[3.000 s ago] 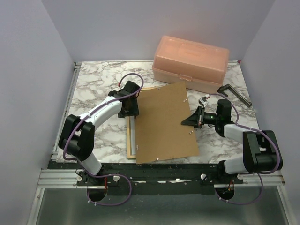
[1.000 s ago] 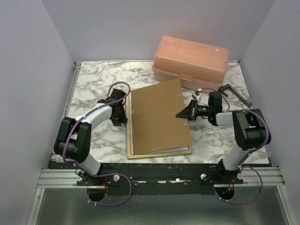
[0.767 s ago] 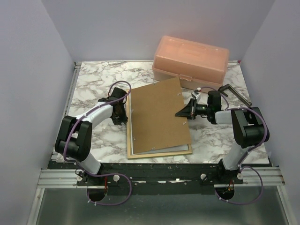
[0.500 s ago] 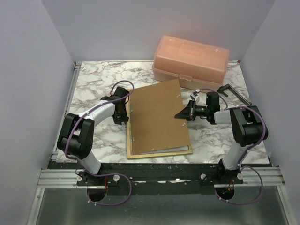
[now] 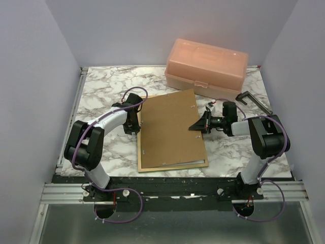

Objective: Put the photo into the frame

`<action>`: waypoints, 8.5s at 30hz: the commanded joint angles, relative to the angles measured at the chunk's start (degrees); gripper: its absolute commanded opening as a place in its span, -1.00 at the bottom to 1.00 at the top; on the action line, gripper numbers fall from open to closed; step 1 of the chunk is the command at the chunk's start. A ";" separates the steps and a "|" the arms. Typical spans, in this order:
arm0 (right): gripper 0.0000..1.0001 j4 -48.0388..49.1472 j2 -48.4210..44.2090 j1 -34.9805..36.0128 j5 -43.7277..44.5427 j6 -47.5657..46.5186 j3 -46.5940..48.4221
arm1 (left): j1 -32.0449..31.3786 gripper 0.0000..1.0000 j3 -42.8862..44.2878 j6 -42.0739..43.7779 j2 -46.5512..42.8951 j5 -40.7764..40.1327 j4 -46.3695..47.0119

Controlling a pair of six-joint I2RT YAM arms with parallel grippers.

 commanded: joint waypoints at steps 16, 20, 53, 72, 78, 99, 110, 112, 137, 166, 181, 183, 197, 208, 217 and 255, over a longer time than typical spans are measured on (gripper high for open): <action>-0.66 -22.43 4.98 3.93 9.76 -17.28 8.25 | -1.33 -0.44 2.92 1.10 2.12 -1.87 -1.05; -0.06 -27.47 3.80 4.94 14.00 -19.95 10.07 | -1.33 -0.44 2.91 1.10 2.12 -1.91 -1.05; 1.00 -53.97 -5.41 14.80 47.16 -26.00 21.13 | -5.81 0.43 -4.37 -3.47 -29.83 1.60 -4.67; 1.00 -61.05 1.57 22.01 56.81 -28.00 28.80 | -5.88 0.44 -7.95 -4.79 -23.52 0.64 -3.94; 1.00 -64.37 1.87 23.11 62.44 -27.59 30.16 | -5.90 0.44 -8.79 -4.79 -23.22 0.21 -3.95; 1.00 -68.13 1.13 25.05 66.95 -28.30 34.68 | -5.94 0.44 -10.44 -5.40 -23.10 -1.07 -4.91; 1.00 -72.09 2.94 27.45 72.98 -27.65 36.60 | -6.90 0.44 -10.31 -5.91 -22.04 -1.89 -5.70; 1.00 -72.75 2.58 27.48 74.29 -27.48 36.43 | -7.36 0.44 -9.96 -6.18 -21.69 -2.25 -5.95; 1.00 -72.00 3.41 29.58 73.55 -26.23 34.93 | -18.08 -0.44 -2.13 -9.90 -3.59 -0.35 1.50; 1.00 -75.39 -3.56 29.52 78.15 -24.81 35.58 | -16.20 -0.55 -7.01 -15.05 2.79 -4.90 -1.27; 1.00 -62.29 -9.03 18.23 57.49 -27.44 19.94 | -16.76 0.41 -6.53 -9.79 -15.03 3.53 4.72; 1.00 -61.35 -8.94 18.25 55.86 -26.88 18.61 | -16.66 0.54 -6.48 -9.53 -18.28 4.52 4.75; 0.79 -58.01 -5.88 18.25 57.29 -23.09 17.36 | -12.16 0.59 -12.87 -11.52 -28.69 -3.48 -6.41; 0.41 -59.52 -5.87 19.57 61.82 -23.08 15.69 | -6.36 0.59 -15.86 -12.99 -26.53 -3.58 -7.56; 0.16 -61.81 -4.70 22.13 65.25 -23.35 14.78 | -4.16 0.59 -17.62 -12.61 -24.92 -2.42 -5.35; -0.44 -63.94 -9.21 25.15 76.95 -23.96 15.85 | -4.03 0.45 -21.95 -12.27 -26.41 0.10 1.85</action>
